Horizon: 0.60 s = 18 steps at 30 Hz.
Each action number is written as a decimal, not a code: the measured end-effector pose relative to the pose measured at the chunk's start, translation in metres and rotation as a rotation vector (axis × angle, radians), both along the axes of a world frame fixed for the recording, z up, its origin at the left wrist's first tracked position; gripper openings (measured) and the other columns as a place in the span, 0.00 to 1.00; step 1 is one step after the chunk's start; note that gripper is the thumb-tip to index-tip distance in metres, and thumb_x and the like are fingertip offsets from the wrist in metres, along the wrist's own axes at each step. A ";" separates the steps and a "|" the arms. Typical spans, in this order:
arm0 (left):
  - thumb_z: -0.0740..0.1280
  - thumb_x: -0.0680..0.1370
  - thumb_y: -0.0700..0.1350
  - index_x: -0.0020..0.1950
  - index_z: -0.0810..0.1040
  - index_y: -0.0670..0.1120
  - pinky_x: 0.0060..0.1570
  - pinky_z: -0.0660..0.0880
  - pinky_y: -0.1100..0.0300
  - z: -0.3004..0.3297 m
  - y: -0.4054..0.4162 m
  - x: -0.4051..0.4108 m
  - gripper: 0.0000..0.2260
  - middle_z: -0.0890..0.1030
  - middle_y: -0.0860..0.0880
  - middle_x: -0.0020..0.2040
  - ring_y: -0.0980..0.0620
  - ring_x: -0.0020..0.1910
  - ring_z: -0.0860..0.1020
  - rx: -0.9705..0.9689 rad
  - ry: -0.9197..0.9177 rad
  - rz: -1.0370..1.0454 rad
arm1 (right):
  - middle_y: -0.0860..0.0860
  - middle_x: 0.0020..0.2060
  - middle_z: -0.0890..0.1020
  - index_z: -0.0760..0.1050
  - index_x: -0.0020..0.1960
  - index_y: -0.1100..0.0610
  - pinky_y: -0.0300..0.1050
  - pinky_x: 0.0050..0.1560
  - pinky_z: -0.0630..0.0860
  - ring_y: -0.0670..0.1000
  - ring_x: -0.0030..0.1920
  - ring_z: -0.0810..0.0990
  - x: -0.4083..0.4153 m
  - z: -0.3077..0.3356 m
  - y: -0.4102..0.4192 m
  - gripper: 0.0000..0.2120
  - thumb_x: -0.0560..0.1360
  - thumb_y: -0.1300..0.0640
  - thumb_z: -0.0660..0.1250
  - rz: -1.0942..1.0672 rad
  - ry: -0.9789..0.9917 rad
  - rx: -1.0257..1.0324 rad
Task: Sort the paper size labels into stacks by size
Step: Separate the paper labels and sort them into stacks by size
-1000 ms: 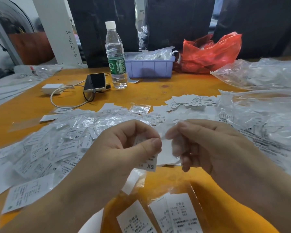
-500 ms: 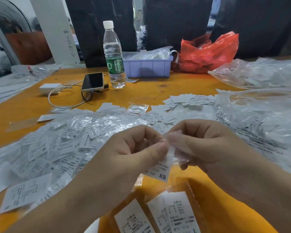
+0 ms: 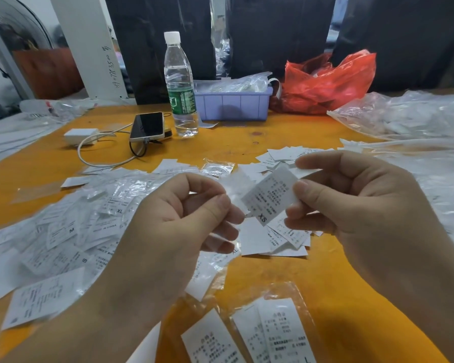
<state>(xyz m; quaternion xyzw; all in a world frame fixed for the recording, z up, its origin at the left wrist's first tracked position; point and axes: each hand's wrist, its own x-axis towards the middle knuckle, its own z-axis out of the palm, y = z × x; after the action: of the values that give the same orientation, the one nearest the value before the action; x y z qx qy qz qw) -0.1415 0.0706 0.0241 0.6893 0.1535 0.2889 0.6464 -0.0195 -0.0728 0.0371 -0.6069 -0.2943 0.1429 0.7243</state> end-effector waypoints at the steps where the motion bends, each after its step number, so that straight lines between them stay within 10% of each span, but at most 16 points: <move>1: 0.69 0.66 0.46 0.38 0.81 0.48 0.30 0.79 0.60 0.000 0.000 0.000 0.04 0.85 0.44 0.36 0.48 0.31 0.82 0.002 -0.001 0.012 | 0.56 0.30 0.83 0.80 0.47 0.59 0.43 0.31 0.81 0.52 0.29 0.83 0.001 0.001 0.000 0.07 0.73 0.70 0.68 -0.004 0.023 0.018; 18: 0.74 0.71 0.41 0.47 0.83 0.57 0.33 0.78 0.64 -0.011 0.003 0.002 0.11 0.84 0.54 0.39 0.56 0.37 0.82 0.111 0.056 0.069 | 0.58 0.32 0.84 0.81 0.37 0.62 0.42 0.31 0.80 0.47 0.26 0.77 0.003 0.006 -0.002 0.14 0.76 0.71 0.61 0.078 0.252 0.017</move>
<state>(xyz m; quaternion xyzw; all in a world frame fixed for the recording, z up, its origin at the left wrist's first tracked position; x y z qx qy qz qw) -0.1394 0.0740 0.0131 0.7261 0.1790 0.2999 0.5923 -0.0169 -0.0746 0.0429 -0.5659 -0.2254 0.2438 0.7547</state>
